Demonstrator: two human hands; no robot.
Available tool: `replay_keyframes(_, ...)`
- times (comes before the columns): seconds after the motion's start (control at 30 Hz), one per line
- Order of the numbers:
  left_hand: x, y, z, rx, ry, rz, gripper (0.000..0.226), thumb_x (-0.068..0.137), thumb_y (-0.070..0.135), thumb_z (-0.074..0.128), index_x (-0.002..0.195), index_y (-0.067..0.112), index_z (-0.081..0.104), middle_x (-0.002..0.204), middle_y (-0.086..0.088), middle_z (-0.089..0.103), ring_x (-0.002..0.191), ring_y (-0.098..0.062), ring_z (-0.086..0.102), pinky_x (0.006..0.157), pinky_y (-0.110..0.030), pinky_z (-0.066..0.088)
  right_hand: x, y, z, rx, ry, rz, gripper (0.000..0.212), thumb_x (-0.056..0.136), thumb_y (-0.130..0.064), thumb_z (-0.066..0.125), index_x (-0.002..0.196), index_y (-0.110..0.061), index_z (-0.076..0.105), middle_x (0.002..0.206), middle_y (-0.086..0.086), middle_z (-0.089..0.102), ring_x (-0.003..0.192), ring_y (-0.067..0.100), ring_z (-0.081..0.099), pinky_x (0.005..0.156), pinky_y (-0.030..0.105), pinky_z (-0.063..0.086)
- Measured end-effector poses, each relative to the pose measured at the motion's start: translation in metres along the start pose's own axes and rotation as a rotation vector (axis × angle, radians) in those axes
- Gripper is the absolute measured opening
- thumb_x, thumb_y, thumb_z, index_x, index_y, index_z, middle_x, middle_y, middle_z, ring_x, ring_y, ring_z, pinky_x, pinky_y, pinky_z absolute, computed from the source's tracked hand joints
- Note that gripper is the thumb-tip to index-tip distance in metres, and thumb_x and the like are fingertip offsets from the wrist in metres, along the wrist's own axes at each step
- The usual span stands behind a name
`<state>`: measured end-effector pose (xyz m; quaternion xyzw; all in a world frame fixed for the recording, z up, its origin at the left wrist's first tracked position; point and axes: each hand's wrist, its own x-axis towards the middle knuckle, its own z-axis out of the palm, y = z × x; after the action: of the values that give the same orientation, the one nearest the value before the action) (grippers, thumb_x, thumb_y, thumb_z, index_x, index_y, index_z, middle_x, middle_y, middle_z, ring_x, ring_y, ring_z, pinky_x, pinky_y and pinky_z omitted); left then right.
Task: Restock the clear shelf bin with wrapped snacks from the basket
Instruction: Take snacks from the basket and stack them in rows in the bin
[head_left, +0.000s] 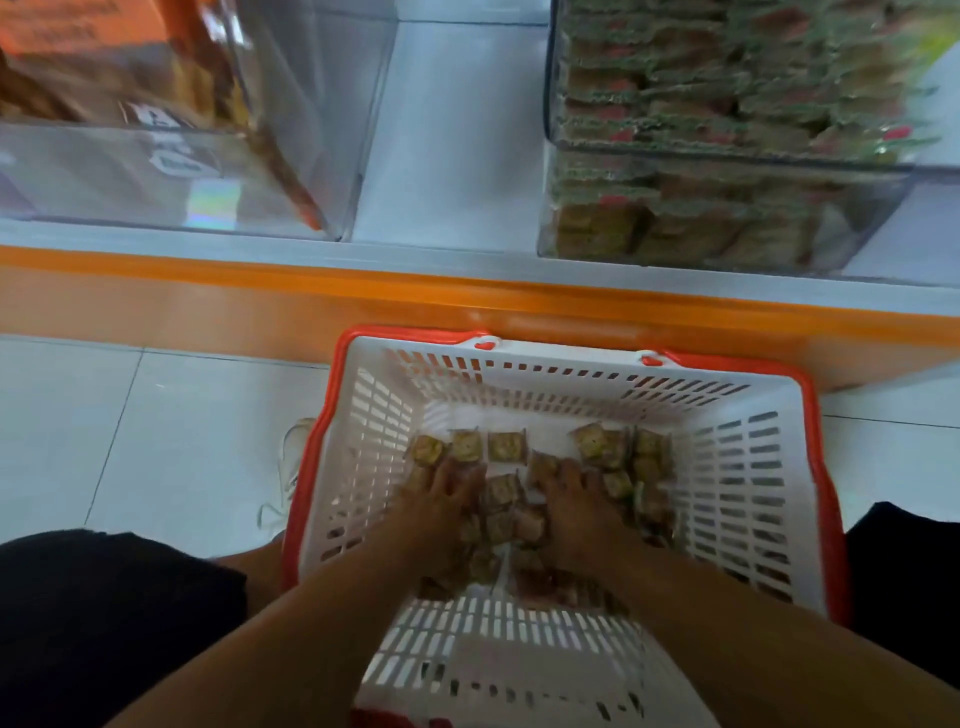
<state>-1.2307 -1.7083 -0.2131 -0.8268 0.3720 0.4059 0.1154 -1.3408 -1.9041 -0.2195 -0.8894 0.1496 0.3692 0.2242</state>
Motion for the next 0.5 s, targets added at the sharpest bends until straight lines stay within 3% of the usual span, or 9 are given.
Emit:
replay_keyframes(0.07, 0.006, 0.001, -0.004, -0.009, 0.029, 0.008, 0.098, 0.09, 0.032, 0.064, 0.161, 0.034, -0.004, 0.167, -0.015, 0.007, 0.152, -0.042, 0.011, 0.118, -0.058, 0.029, 0.008, -0.009, 0.004, 0.008, 0.092, -0.027, 0.096, 0.089, -0.052, 0.06, 0.159, -0.022, 0.003, 0.156, 0.018, 0.018, 0.137, 0.043, 0.03, 0.102, 0.047, 0.041)
replay_keyframes(0.13, 0.011, 0.005, -0.006, -0.025, 0.04, 0.015, 0.089, 0.09, 0.032, 0.063, 0.16, 0.027, 0.009, 0.161, -0.017, 0.019, 0.147, -0.04, 0.022, 0.118, -0.053, 0.03, 0.017, -0.017, 0.009, 0.134, 0.106, -0.017, 0.089, 0.092, -0.052, 0.056, 0.159, -0.022, 0.006, 0.153, 0.019, 0.021, 0.134, 0.041, 0.03, 0.099, 0.047, 0.042)
replay_keyframes(0.23, 0.018, 0.011, -0.009, -0.219, 0.023, -0.014, 0.077, 0.088, 0.034, 0.066, 0.153, 0.018, 0.027, 0.153, -0.016, 0.027, 0.14, -0.038, 0.034, 0.114, -0.047, 0.037, 0.029, -0.024, 0.014, 0.308, -0.056, 0.074, 0.105, 0.086, -0.051, 0.068, 0.16, -0.028, -0.004, 0.158, 0.021, 0.012, 0.142, 0.046, 0.023, 0.11, 0.052, 0.037)
replay_keyframes(0.27, 0.02, 0.011, -0.008, -0.302, 0.009, -0.029, 0.074, 0.087, 0.031, 0.068, 0.15, 0.017, 0.031, 0.15, -0.015, 0.03, 0.138, -0.038, 0.038, 0.111, -0.046, 0.04, 0.033, -0.025, 0.015, 0.37, -0.097, 0.104, 0.109, 0.082, -0.05, 0.073, 0.16, -0.026, 0.001, 0.157, 0.02, 0.013, 0.142, 0.045, 0.025, 0.113, 0.052, 0.036)
replay_keyframes(0.3, 0.021, 0.012, -0.009, -0.371, -0.005, -0.041, 0.072, 0.084, 0.028, 0.071, 0.147, 0.017, 0.036, 0.147, -0.013, 0.034, 0.135, -0.036, 0.042, 0.109, -0.046, 0.043, 0.038, -0.025, 0.016, 0.414, -0.122, 0.123, 0.103, 0.079, -0.049, 0.077, 0.157, -0.021, 0.016, 0.154, 0.019, 0.018, 0.14, 0.042, 0.03, 0.114, 0.05, 0.035)
replay_keyframes(0.37, 0.023, 0.016, -0.01, -0.499, -0.011, -0.061, 0.07, 0.078, 0.026, 0.075, 0.14, 0.021, 0.043, 0.139, -0.009, 0.044, 0.129, -0.032, 0.048, 0.105, -0.044, 0.046, 0.045, -0.023, 0.018, 0.494, -0.124, 0.109, 0.065, 0.08, -0.042, 0.078, 0.13, -0.016, 0.047, 0.141, 0.015, 0.035, 0.124, 0.033, 0.044, 0.108, 0.044, 0.041)
replay_keyframes(0.43, 0.024, 0.019, -0.011, -0.602, -0.008, -0.084, 0.07, 0.074, 0.027, 0.077, 0.137, 0.024, 0.048, 0.135, -0.005, 0.052, 0.126, -0.027, 0.051, 0.105, -0.043, 0.046, 0.046, -0.021, 0.017, 0.578, -0.131, 0.035, 0.04, 0.079, -0.031, 0.08, 0.105, -0.018, 0.053, 0.119, 0.008, 0.049, 0.106, 0.027, 0.052, 0.098, 0.044, 0.048)
replay_keyframes(0.5, 0.024, 0.02, -0.013, -0.71, -0.005, -0.08, 0.068, 0.076, 0.019, 0.079, 0.138, 0.021, 0.051, 0.132, -0.004, 0.058, 0.124, -0.025, 0.055, 0.105, -0.042, 0.047, 0.044, -0.018, 0.014, 0.663, -0.147, -0.051, 0.041, 0.075, -0.023, 0.084, 0.104, -0.021, 0.055, 0.112, 0.002, 0.056, 0.103, 0.022, 0.056, 0.095, 0.043, 0.05)
